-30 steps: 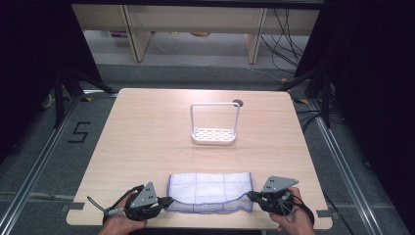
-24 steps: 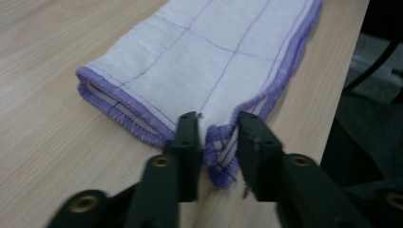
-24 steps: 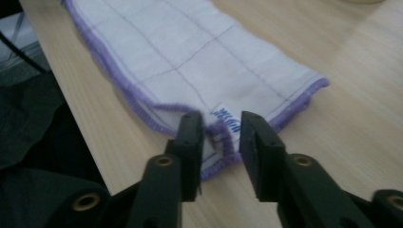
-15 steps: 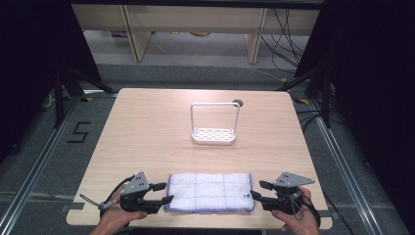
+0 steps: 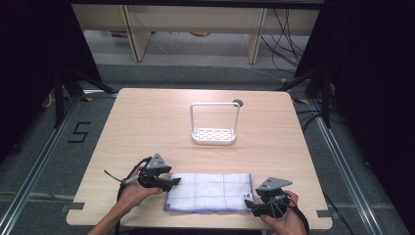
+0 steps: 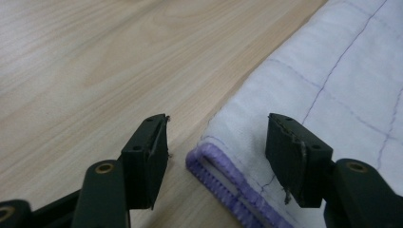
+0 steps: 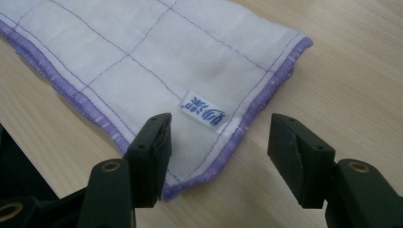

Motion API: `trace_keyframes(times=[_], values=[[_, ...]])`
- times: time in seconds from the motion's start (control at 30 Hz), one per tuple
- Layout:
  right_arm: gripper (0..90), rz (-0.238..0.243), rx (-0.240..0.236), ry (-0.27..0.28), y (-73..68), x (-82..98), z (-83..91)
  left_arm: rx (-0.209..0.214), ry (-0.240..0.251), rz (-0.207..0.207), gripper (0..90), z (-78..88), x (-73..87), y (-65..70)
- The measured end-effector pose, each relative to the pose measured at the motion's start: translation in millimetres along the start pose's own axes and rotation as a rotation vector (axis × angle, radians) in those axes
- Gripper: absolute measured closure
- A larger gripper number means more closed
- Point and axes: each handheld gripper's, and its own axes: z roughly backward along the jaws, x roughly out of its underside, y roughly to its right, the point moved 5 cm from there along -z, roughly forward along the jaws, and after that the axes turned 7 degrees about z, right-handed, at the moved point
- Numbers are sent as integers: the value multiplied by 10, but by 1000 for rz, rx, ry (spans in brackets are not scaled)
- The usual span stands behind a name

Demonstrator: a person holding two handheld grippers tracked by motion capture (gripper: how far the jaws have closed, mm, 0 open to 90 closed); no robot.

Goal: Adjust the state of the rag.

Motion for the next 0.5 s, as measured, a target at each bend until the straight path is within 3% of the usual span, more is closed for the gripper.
trace_keyframes(times=[0.07, 0.1, 0.17, 0.2, 0.3, 0.37, 0.4, 0.43, 0.5], values=[[423, 26, 4, -33, -18, 22, 0, -19, -8, -17, 396, -18, 19, -13], [425, 7, 2, -44, -48, 31, -14, -24, -10, -33, 397, -25, 31, -16], [428, 28, 8, -69, -51, 65, -59, -11, 2, -32, 453, -26, 43, 7], [427, 21, 8, -75, -62, 67, -64, -11, -4, -59, 467, -13, 51, 15], [430, 22, 9, -78, -60, 66, -61, -12, 21, -37, 478, -28, 51, 40], [449, 24, 10, -64, -63, 53, -32, -20, 13, -36, 477, -22, 59, 24], [446, 15, 14, -41, -63, 29, -6, -13, 5, -36, 477, -14, 63, 22], [443, 46, 20, -1, -40, -6, 13, -9, 6, -29, 479, -16, 63, 22], [440, 35, 19, 15, -71, -22, 23, -7, 10, -22, 481, -20, 63, 24]])
